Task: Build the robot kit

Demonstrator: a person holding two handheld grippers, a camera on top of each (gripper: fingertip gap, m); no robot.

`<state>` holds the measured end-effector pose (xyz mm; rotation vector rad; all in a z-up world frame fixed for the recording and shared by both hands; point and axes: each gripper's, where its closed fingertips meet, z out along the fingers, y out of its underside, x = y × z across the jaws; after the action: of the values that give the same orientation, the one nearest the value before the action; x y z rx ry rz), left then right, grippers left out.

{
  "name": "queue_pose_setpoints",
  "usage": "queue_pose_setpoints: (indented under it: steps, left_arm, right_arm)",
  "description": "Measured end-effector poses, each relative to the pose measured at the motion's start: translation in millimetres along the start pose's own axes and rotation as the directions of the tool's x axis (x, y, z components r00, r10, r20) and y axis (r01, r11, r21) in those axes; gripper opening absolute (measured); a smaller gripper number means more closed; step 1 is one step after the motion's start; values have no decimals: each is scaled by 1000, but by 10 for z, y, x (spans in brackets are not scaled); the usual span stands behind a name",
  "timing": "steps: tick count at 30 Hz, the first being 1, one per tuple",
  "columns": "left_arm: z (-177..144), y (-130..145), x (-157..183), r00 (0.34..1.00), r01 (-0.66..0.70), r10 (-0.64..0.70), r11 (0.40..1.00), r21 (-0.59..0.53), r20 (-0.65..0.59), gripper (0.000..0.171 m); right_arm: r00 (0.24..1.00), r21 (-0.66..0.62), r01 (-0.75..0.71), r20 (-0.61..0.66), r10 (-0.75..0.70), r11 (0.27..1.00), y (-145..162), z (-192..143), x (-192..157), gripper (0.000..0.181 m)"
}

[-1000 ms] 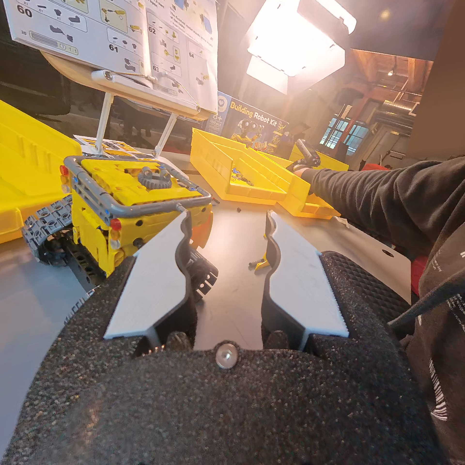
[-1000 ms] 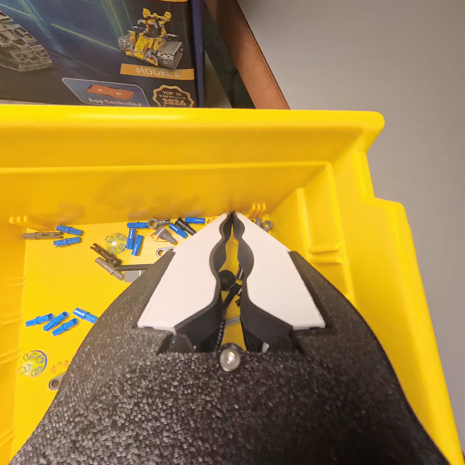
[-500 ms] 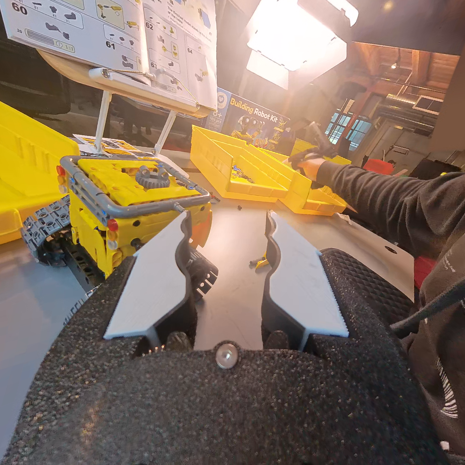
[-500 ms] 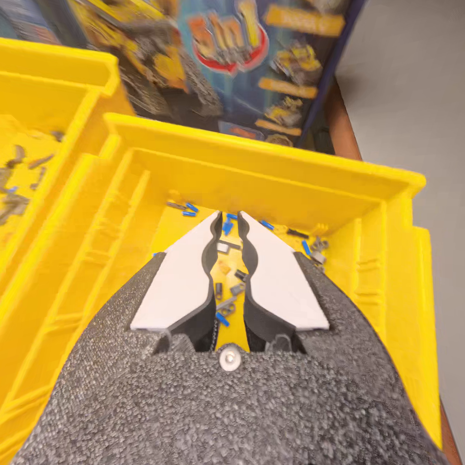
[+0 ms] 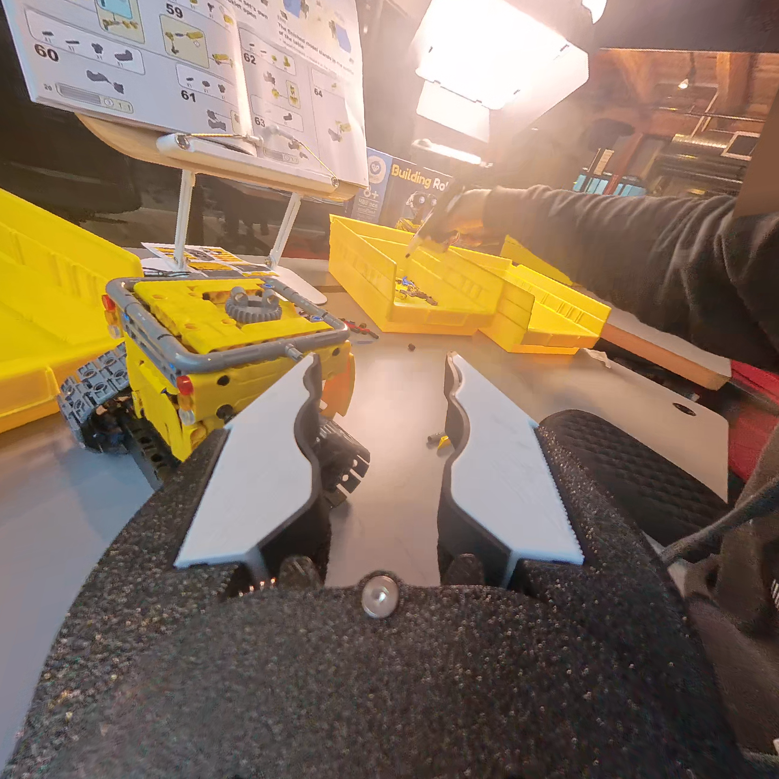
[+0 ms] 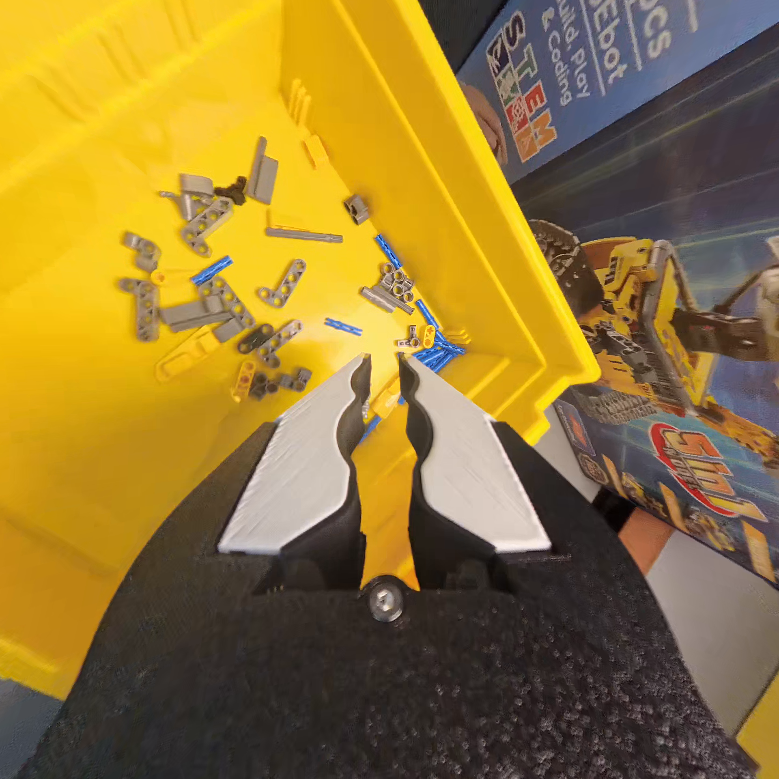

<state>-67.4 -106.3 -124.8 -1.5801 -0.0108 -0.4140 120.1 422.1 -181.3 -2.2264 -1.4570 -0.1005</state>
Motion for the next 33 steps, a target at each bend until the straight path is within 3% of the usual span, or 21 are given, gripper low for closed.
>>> queue_pose_setpoints:
  steps: [5,13,18,26,33]
  left_arm:
    - [-25,-26,-17,1000,17,-17,1000,21,-3,57]
    - [-63,-69,-17,998,47,-45,998,50,-31,58]
    - [-99,-106,-23,998,57,-54,995,77,-37,57]
    - [-117,-128,-35,996,78,-73,993,91,-48,58]
    - [-106,-118,-34,996,78,-74,993,84,-49,58]
  right_arm:
    - [989,-249,-149,-46,142,957,102,407,58,14]
    - [984,-382,-158,-132,116,911,194,605,107,14]
    - [979,-397,-170,-171,109,902,215,684,153,12]
    - [971,-384,-234,-126,201,893,247,686,131,6]
    - [984,-316,-173,-19,176,933,131,482,-17,6]
